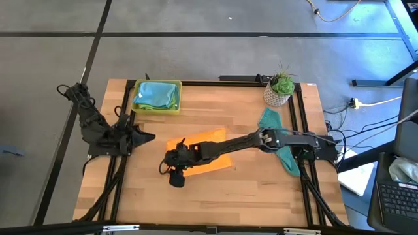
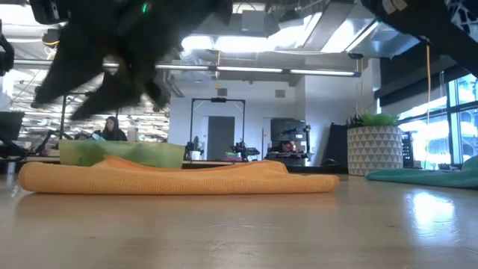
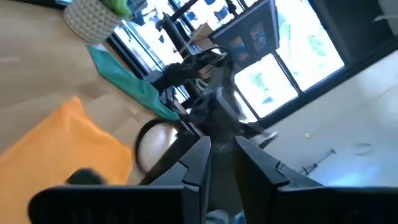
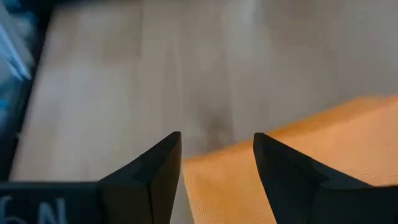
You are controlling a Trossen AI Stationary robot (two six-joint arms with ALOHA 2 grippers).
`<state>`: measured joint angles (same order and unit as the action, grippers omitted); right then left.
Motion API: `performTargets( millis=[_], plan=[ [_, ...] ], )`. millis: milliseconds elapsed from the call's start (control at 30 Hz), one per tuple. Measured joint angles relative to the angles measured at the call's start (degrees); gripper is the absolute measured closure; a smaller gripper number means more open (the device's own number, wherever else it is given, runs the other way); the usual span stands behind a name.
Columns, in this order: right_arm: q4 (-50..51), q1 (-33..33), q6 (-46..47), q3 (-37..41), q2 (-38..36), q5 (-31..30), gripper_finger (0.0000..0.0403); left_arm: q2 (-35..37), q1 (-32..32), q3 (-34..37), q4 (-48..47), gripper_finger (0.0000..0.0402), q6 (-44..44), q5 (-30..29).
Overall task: Fold microfiber towels
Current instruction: Fold the orange towel
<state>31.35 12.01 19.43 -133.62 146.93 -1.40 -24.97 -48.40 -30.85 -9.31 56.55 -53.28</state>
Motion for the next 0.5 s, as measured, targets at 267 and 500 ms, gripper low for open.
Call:
performTargets(
  millis=[267,500],
  plan=[
    [0.7,2.8,-0.3,-0.6,3.1,-0.1,0.0201,0.7,0.0,0.0,-0.6,0.034,-1.1,6.9],
    [1.6,3.8,-0.4,-0.4,4.2,-3.6,0.0201,0.7,0.0,0.0,-0.6,0.034,-1.8,7.6]
  ],
)
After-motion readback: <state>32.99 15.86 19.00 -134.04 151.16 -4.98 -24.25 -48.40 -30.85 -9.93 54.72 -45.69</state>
